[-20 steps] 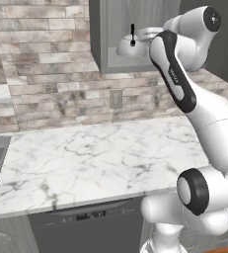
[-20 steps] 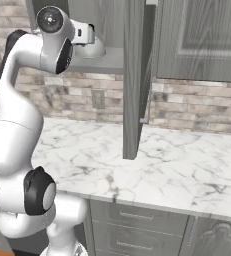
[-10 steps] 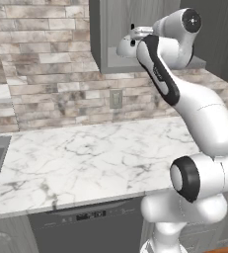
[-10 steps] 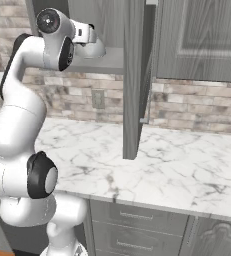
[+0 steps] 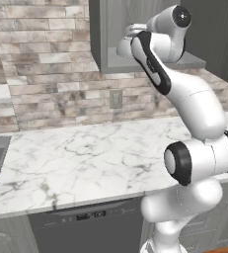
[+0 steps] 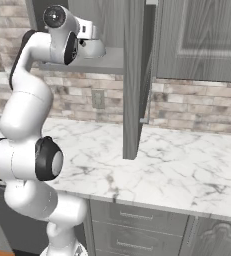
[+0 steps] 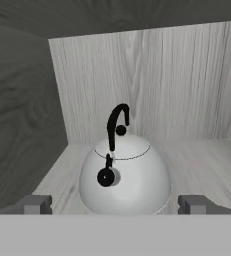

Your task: Open the cabinet, pick the kettle from the cabinet, and place it in the sink.

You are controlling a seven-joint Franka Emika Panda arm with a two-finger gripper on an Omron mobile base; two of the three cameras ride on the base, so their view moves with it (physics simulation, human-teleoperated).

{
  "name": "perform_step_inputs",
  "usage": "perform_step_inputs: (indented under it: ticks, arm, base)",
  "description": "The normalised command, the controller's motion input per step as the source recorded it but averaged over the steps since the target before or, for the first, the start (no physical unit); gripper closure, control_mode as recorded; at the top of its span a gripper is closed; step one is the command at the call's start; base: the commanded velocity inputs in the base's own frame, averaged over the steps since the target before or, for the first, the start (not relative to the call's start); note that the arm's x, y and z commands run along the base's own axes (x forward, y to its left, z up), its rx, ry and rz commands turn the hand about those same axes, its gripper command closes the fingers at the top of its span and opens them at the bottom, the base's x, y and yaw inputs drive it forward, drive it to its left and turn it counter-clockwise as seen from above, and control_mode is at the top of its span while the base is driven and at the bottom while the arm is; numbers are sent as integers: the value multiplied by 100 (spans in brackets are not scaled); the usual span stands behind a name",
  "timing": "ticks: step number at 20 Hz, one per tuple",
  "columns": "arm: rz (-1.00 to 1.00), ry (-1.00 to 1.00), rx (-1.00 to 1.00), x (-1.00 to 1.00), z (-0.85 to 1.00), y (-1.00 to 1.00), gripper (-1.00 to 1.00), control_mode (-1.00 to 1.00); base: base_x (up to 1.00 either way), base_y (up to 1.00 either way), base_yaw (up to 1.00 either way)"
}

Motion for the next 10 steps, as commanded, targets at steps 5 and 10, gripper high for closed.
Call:
perform_step_inputs:
  ticks: [5, 10]
  arm:
    - [0, 4, 0, 38, 0, 0, -100, -100]
    - [0, 0, 0, 36, -4, 1, -100, -100]
  base:
    - [0, 0, 0]
    - [0, 0, 0]
